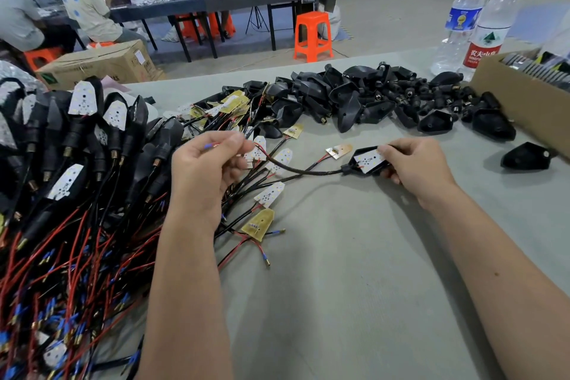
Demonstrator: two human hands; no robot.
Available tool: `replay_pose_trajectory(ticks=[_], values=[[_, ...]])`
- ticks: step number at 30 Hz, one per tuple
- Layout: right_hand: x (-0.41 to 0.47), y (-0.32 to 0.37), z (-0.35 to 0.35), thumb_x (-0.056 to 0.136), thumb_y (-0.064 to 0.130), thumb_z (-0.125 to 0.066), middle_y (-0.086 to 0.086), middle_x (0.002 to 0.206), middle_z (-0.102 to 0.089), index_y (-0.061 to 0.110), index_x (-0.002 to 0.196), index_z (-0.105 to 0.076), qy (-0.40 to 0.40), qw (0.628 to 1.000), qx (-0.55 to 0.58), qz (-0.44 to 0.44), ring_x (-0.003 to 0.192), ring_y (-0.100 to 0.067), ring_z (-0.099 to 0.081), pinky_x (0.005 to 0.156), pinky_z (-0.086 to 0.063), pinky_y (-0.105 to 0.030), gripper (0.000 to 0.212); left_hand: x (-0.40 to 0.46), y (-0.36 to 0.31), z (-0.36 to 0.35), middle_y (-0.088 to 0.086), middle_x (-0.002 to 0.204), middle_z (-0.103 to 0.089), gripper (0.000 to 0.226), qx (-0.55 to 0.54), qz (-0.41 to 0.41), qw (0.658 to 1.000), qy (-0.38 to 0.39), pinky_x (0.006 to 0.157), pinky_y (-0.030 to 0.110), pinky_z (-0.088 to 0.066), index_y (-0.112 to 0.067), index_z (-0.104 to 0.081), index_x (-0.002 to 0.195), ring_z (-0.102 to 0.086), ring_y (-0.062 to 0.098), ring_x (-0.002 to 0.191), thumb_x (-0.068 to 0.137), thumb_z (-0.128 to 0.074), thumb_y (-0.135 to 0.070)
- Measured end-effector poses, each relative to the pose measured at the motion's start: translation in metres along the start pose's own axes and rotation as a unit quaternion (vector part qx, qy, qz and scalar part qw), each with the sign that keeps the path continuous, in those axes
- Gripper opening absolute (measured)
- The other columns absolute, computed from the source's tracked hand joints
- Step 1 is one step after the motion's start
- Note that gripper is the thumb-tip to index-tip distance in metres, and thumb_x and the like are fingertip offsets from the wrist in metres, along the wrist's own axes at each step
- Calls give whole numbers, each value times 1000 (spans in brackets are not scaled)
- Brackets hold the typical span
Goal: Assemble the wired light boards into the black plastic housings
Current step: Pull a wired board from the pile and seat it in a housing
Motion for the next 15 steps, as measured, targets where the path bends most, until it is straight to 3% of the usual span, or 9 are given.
replay_pose_trajectory(ticks=[4,8,11,15], values=[[-4,5,2,95,23,-73,5,52,-64,19,83,-81,57,998,-27,6,42,-1,-48,43,-37,-16,15,2,3,1,3,75,-71,14,-134,-16,989,-55,53,15,-46,-8,-74,88,-57,8,59,98,-65,-10],[-6,9,9,89,31,-80,8,51,-58,20,76,-81,99,993,-60,19,43,-4,-42,43,-33,-17,17,2,5,10,-2,75,-65,20,-140,-45,979,-144,54,17,-46,-13,-76,87,-54,7,63,101,-64,-22],[-7,12,11,87,35,-82,7,52,-60,14,74,-78,148,985,-81,20,44,-5,-45,42,-33,-16,25,1,6,12,-3,79,-66,27,-138,-52,971,-186,64,21,-51,-16,-77,88,-58,8,68,104,-60,-30],[-10,19,10,84,34,-84,16,52,-61,14,69,-76,212,963,-149,72,45,0,-44,45,-33,-9,26,2,5,14,-2,88,-71,20,-194,-55,959,-200,76,24,-56,-15,-76,101,-67,10,75,105,-58,-22]])
Point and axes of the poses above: each hand's wrist, its own x-axis towards the middle knuckle, its own z-axis out of the back of the hand, y = z × x, the point moved 3 cm from there along x, towards the middle knuckle
